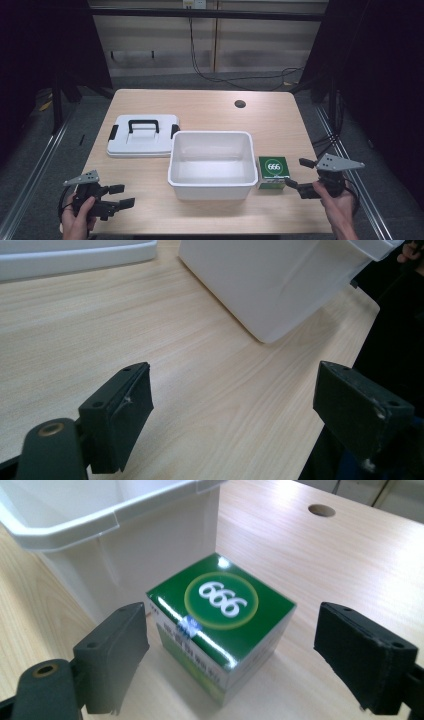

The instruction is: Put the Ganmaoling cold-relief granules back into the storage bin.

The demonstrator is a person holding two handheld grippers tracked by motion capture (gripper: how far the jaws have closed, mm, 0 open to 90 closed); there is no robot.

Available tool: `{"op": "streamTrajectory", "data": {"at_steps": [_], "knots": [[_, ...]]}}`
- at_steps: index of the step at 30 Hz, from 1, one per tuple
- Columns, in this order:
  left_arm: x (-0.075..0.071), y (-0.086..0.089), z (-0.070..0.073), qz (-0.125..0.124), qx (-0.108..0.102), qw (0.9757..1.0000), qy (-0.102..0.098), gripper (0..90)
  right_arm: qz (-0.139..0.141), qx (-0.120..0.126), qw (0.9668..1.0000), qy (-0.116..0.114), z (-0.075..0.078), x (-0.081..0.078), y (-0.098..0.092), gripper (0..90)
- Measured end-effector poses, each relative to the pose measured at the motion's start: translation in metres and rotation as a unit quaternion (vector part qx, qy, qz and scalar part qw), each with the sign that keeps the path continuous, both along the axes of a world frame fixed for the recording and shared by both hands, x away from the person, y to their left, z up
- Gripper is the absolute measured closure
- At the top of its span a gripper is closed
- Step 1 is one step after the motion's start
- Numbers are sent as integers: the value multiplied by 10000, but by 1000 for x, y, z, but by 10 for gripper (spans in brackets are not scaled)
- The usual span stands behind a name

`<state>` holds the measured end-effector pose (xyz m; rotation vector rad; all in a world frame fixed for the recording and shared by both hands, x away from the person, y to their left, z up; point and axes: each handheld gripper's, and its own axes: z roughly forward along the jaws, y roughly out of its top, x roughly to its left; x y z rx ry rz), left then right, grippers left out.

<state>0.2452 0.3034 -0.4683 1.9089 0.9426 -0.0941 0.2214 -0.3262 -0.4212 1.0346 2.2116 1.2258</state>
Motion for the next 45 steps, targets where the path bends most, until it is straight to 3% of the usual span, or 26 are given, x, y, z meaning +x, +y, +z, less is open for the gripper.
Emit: {"op": "streamTrajectory", "data": {"at_steps": [3, 6, 8, 15, 18, 20, 21, 25, 30, 34, 35, 36, 38, 39, 41, 44, 45], "knots": [[0, 0, 0, -2, 9, 10000, 2, 160, 272, -244, 9992, 155, 6, 10, 6, 131], [0, 0, -1, 17, 5, 10000, 15, 160, 424, -321, 9984, 169, 15, 15, 11, 135], [0, -1, -1, 18, 22, 10000, 18, 160, 550, -392, 9974, 265, 21, 19, 12, 184], [0, 0, -1, -13, -4, 10000, 12, 160, 369, -369, 9974, 490, 35, 38, 16, 134], [0, 0, -1, -12, -11, 10000, 11, 160, 485, -334, 9961, 654, 40, 42, 18, 136], [0, 0, 0, -4, -6, 10000, 10, 160, 561, -473, 9957, 571, 41, 43, 21, 137], [0, 0, 0, -7, 5, 10000, 9, 160, 702, -584, 9944, 533, 42, 43, 23, 144], [0, -1, -1, -14, 6, 10000, 34, 160, 1197, -720, 9874, 744, 43, 47, 27, 154], [0, -1, -1, 6, -1, 10000, 27, 160, 1305, -1080, 9833, 664, 45, 53, 34, 118], [0, 0, -1, -5, 3, 10000, 12, 160, 1560, -1273, 9766, 752, 44, 59, 38, 106], [0, 0, -1, -5, 3, 10000, 12, 160, 1560, -1273, 9766, 752, 44, 59, 38, 106], [0, 0, -1, 4, 4, 10000, 14, 160, 1664, -1338, 9735, 824, 43, 63, 39, 94], [0, -1, -1, -17, 14, 10000, 15, 160, 1734, -1444, 9703, 875, 44, 66, 41, 86], [0, 0, -1, -27, 21, 10000, 4, 160, 1838, -1535, 9669, 876, 44, 67, 43, 86], [0, 0, -1, -11, 2, 10000, 8, 160, 2122, -1707, 9569, 1008, 42, 70, 48, 86], [0, 0, -1, -3, -8, 10000, 22, 160, 2330, -1906, 9471, 1117, 42, 74, 54, 86], [0, 0, -1, -7, -12, 10000, 19, 160, 2363, -1932, 9452, 1158, 42, 75, 55, 86]]}}
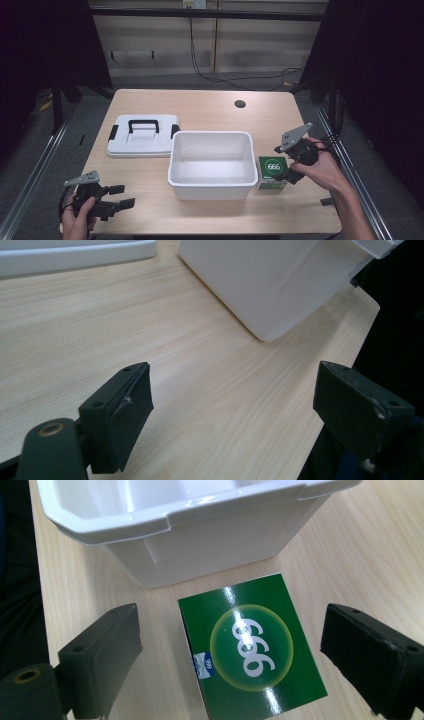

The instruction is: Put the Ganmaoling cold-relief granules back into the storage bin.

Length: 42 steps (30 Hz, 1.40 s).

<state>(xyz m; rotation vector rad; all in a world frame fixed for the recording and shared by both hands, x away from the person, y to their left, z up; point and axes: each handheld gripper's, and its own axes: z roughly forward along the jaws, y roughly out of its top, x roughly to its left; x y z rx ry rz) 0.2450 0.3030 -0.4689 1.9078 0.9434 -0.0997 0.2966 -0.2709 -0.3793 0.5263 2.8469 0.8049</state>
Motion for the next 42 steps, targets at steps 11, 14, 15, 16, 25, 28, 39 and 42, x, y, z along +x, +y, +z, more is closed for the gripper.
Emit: {"op": "streamTrajectory", "data": {"at_steps": [11, 14, 15, 16, 25, 28, 39, 42], "knots": [[0, 0, 0, -8, 13, 10000, -6, 160, 237, -779, 9962, 318, 0, 16, 13, 90], [0, 0, 0, -9, 12, 10000, -11, 160, 323, -782, 9960, 280, 0, 19, 14, 87], [0, 0, 0, -5, 8, 10000, -11, 160, 367, -770, 9958, 329, -1, 20, 14, 87], [0, 0, 0, -2, -2, 10000, 0, 160, 401, -794, 9955, 318, -1, 21, 14, 86], [0, 0, 0, -8, 18, 10000, 4, 160, 537, -1298, 9885, 567, -11, 29, 21, 86], [0, 0, 0, -23, 21, 10000, 6, 160, 536, -1494, 9856, 577, -16, 30, 23, 86], [1, -1, -1, -20, 26, 10000, 9, 160, 900, -1810, 9777, 560, -28, 34, 27, 86], [0, -1, -1, -19, 27, 10000, 8, 160, 955, -1894, 9755, 579, -31, 35, 30, 88]]}}
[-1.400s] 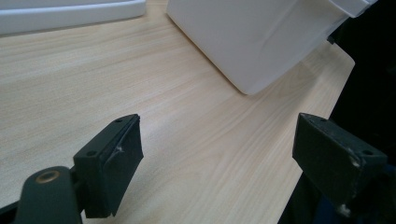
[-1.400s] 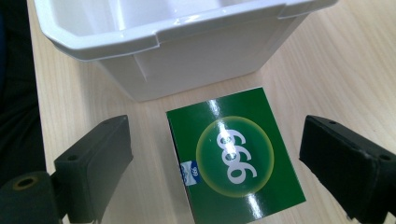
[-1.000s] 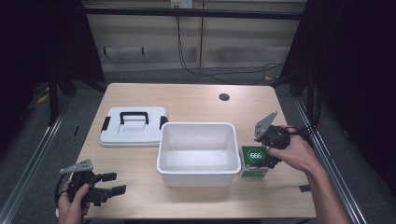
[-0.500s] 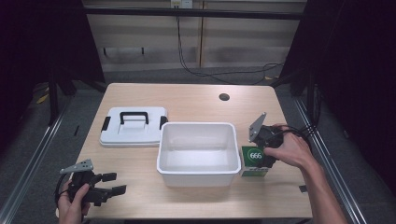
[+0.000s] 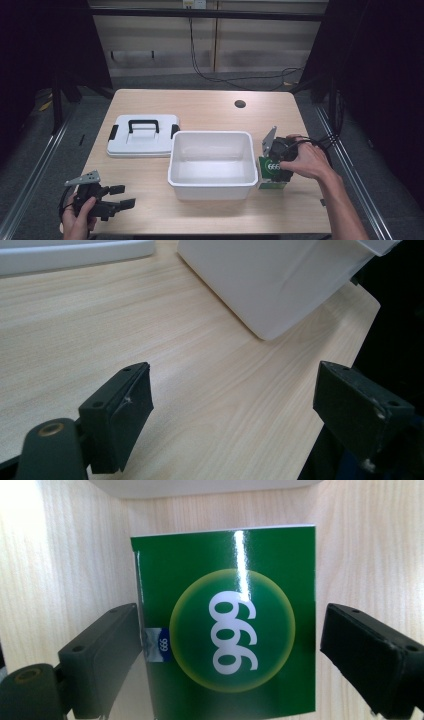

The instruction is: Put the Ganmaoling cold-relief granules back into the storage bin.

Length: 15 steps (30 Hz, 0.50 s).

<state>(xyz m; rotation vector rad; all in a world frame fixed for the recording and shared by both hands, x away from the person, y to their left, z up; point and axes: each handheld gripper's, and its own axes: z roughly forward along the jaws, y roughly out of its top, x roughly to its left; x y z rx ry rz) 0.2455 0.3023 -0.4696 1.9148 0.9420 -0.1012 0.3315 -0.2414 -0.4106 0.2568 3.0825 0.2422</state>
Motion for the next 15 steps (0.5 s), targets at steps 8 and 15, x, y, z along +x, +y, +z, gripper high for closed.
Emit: {"op": "streamTrajectory", "data": {"at_steps": [8, 15], "knots": [[0, 0, 0, -5, -2, 10000, -6, 160, 42, -204, 9997, 138, -6, 1, 3, 100], [0, 0, 0, -2, 0, 10000, -4, 160, 99, -351, 9992, 148, -10, 1, 4, 118]]}}
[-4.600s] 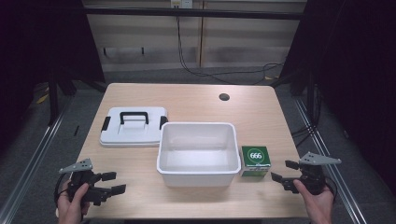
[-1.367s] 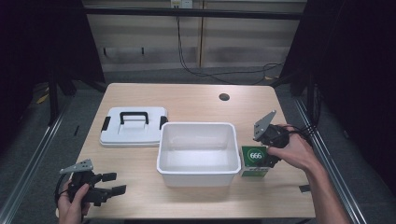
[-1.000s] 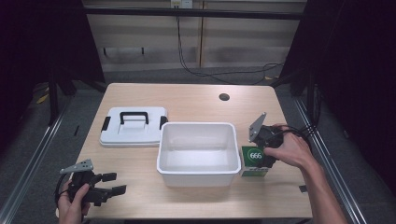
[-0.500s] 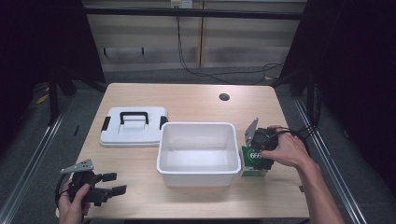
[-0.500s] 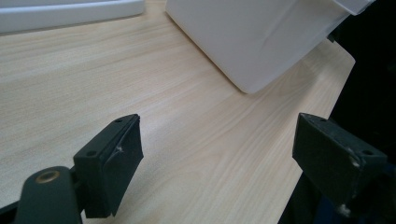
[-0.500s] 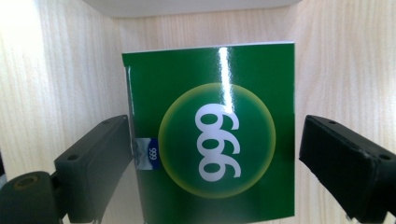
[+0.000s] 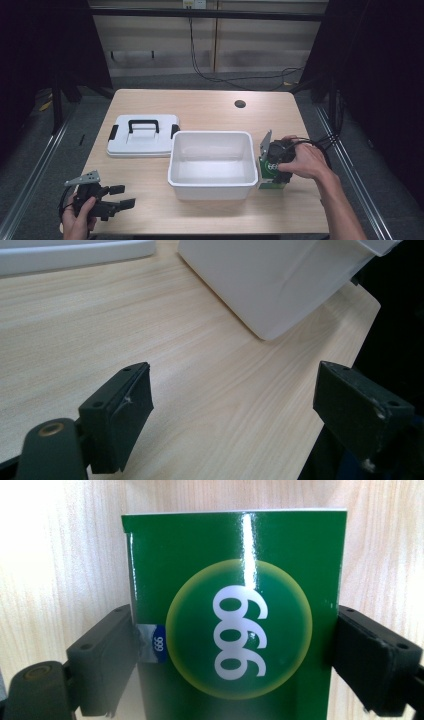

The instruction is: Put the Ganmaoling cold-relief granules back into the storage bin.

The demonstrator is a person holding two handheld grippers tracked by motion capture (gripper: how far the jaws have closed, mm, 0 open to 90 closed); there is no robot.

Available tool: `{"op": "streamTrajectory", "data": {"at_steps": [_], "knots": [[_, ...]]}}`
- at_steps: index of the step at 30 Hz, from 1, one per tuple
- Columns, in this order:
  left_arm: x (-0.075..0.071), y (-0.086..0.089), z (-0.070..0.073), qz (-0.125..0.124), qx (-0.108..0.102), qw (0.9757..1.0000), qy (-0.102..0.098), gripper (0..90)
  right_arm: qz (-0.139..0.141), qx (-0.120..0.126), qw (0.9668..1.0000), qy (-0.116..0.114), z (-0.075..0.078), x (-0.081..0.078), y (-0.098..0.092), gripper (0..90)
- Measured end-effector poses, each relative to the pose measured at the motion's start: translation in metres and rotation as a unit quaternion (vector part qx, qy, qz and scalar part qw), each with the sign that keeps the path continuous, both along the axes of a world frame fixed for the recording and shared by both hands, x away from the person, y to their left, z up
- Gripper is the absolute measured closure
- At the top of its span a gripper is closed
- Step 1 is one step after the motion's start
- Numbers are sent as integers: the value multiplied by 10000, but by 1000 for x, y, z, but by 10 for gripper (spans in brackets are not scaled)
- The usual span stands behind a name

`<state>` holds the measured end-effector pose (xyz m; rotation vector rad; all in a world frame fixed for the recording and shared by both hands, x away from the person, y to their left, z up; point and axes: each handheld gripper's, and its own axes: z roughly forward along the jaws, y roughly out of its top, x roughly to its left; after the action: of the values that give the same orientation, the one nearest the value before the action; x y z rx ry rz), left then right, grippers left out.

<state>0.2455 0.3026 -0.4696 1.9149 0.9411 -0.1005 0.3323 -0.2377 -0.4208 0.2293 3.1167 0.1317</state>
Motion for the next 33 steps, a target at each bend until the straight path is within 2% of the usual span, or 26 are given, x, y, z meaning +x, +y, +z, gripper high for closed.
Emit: {"op": "streamTrajectory", "data": {"at_steps": [3, 5, 8, 11, 15, 17, 19, 24, 26, 33], "knots": [[0, 0, 0, 7, -15, 10000, 11, 160, 119, -56, 9999, -9, -3, 2, 1, 126], [0, 0, 0, 5, -12, 10000, 14, 160, 11, -99, 10000, 4, -4, 1, 2, 126], [0, 0, 0, 13, -17, 10000, 10, 160, 126, -138, 9998, 20, -6, 2, 3, 143], [0, 0, 0, 10, -11, 10000, 12, 160, 53, -120, 9999, 66, -4, 2, 1, 158], [0, 0, 0, 7, -9, 10000, 9, 160, -1, -119, 9999, 12, -4, 1, 2, 162], [0, 0, 0, 3, -4, 10000, 9, 160, -28, -144, 9998, 92, -3, 1, 2, 162], [0, 0, 0, 3, -10, 10000, 16, 160, -197, -194, 9995, 178, -2, 1, 1, 162], [0, 0, 0, 8, -4, 10000, 8, 160, -331, -78, 9991, 254, 3, 2, -2, 162], [0, 0, 0, 1, -2, 10000, 6, 160, -249, 33, 9995, 200, 5, 3, -3, 162], [0, 1, 0, -1, 1, 10000, 2, 160, -310, 102, 9992, 210, 9, 2, -7, 162]]}}
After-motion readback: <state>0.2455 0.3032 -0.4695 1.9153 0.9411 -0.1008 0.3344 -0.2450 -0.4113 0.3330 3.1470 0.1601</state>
